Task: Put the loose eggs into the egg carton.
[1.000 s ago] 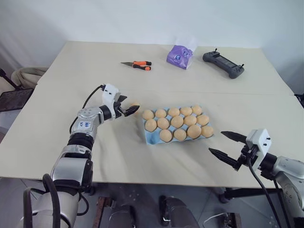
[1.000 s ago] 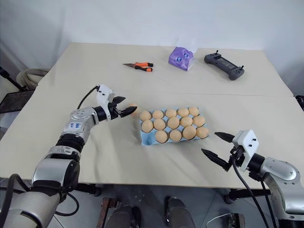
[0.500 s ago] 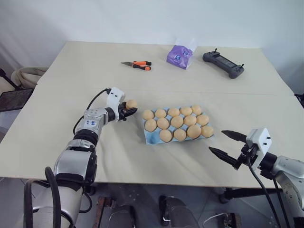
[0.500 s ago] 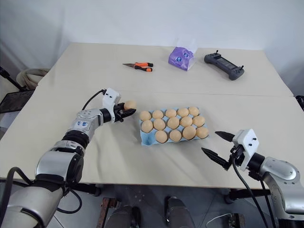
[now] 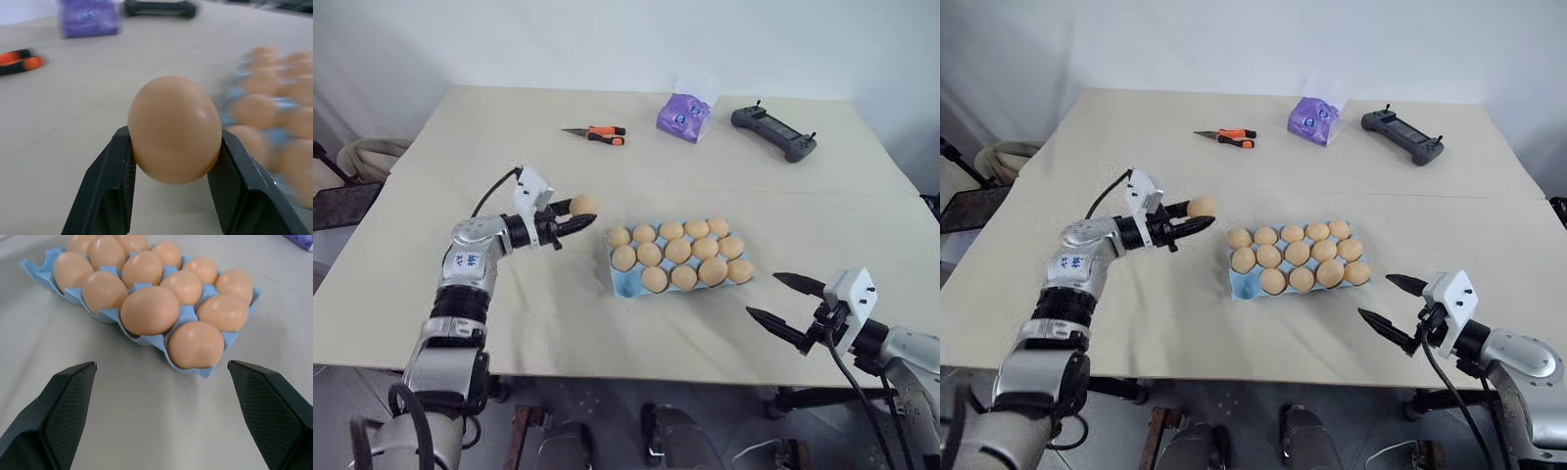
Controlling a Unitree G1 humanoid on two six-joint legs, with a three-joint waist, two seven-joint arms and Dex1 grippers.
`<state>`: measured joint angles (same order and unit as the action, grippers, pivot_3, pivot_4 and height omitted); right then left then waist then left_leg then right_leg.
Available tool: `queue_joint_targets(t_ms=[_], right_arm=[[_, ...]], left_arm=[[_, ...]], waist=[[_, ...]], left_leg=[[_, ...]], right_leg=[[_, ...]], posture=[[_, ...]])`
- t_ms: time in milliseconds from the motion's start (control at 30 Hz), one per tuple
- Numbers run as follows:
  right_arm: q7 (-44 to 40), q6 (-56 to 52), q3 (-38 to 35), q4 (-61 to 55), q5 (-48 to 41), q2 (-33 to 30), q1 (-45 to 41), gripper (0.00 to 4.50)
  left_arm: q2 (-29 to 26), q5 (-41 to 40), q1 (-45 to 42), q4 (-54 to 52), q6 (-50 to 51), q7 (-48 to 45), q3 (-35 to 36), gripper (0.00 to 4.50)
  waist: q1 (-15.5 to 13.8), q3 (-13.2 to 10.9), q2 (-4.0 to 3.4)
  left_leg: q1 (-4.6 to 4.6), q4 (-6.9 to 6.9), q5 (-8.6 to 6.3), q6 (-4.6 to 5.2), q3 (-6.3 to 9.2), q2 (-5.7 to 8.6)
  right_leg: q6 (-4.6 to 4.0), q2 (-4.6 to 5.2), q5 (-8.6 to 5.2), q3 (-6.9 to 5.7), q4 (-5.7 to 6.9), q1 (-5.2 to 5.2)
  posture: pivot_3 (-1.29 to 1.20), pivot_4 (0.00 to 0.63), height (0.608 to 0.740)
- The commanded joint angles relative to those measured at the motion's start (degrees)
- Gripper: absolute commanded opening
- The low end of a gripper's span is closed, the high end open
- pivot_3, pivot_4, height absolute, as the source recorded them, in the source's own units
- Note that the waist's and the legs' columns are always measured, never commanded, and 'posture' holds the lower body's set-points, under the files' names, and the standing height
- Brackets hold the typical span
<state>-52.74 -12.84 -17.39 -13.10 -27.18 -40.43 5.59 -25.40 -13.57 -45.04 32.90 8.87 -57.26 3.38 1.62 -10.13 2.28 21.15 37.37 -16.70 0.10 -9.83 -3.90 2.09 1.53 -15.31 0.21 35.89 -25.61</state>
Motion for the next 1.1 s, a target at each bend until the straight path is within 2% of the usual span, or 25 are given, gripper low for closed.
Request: queue_joint_targets(t_ms=[33,133,300,600,700,867,900,1000,1100], right_arm=[[-0.14,0.33,-1.16,-0.46,-0.60,-0.61,-0.81,4.50],[-0.34,0.38,-1.08,-0.15,-0.52,-0.60,-1.00,4.50],[-0.71,0.96,-1.49,0.67,-0.37,-0.57,-0.80,4.50],[0.11,2.08,-1.42,0.09,0.05,0.24,0.74,4.50],[0.53,2.08,-1.21,-0.06,0.06,0.28,0.62,4.50],[1.06,2.03,-0.84,0.02,0.11,0.31,0.19,4.50],[1.17,1.99,-0.72,0.09,0.13,0.31,0.00,4.50],[1.50,1.70,-0.21,0.11,0.22,0.35,-0.77,4.50],[1.46,1.58,0.14,0.46,0.19,0.24,-1.83,4.50]], left_arm=[[-1.90,-3.71,5.78,-16.61,8.68,-4.60,-3.47,2.01],[-2.63,-4.41,9.36,-23.52,13.69,-5.65,-6.26,2.01],[-3.17,-4.79,11.45,-28.76,17.63,-7.35,-9.43,2.01],[-2.33,-3.73,10.64,-27.21,17.29,-6.99,-11.56,2.01],[-2.17,-3.25,10.48,-26.26,16.77,-6.52,-11.82,2.67],[-2.26,-4.12,10.45,-27.26,16.74,-6.75,-11.25,4.29],[-2.20,-4.73,10.33,-27.43,16.93,-7.02,-10.91,4.45],[-1.94,-5.51,9.55,-27.88,17.18,-6.19,-9.84,4.45],[-1.42,-9.79,9.09,-30.52,20.02,-5.91,-6.99,4.45]], waist=[[0.01,0.00,0.00],[0.00,0.00,0.00],[-0.01,0.00,0.00],[0.06,0.00,-0.01],[0.07,0.00,-0.01],[0.03,0.00,-0.01],[0.05,0.00,-0.01],[0.05,0.00,-0.01],[0.03,0.00,-0.01]], left_leg=[[-0.02,0.01,-0.01,0.06,0.01,0.02],[-0.06,0.06,0.01,0.15,0.02,0.05],[-0.05,0.12,0.11,0.20,0.13,0.09],[-0.06,0.09,0.16,0.27,0.18,0.09],[-0.05,0.09,0.15,0.27,0.19,0.10],[-0.03,0.08,0.15,0.27,0.21,0.11],[-0.03,0.07,0.15,0.27,0.21,0.11],[-0.04,0.06,0.15,0.26,0.21,0.11],[-0.03,0.07,0.15,0.27,0.22,0.10]], right_leg=[[0.00,0.02,0.00,0.02,0.02,0.02],[0.01,0.04,0.01,0.07,0.07,0.04],[0.00,0.06,0.00,0.08,0.06,0.10],[0.00,0.07,0.00,0.09,0.07,0.11],[0.00,0.08,0.00,0.09,0.06,0.11],[0.00,0.10,0.00,0.08,0.05,0.11],[0.00,0.10,0.00,0.08,0.04,0.11],[0.00,0.09,0.00,0.08,0.05,0.11],[0.00,0.09,0.00,0.08,0.05,0.11]], posture=[[0.00,0.150,0.740],[0.00,0.150,0.740],[0.00,0.150,0.740],[0.00,0.150,0.740],[0.00,0.150,0.740],[0.00,0.150,0.740],[0.00,0.150,0.740],[0.00,0.150,0.740],[0.00,0.150,0.740]])
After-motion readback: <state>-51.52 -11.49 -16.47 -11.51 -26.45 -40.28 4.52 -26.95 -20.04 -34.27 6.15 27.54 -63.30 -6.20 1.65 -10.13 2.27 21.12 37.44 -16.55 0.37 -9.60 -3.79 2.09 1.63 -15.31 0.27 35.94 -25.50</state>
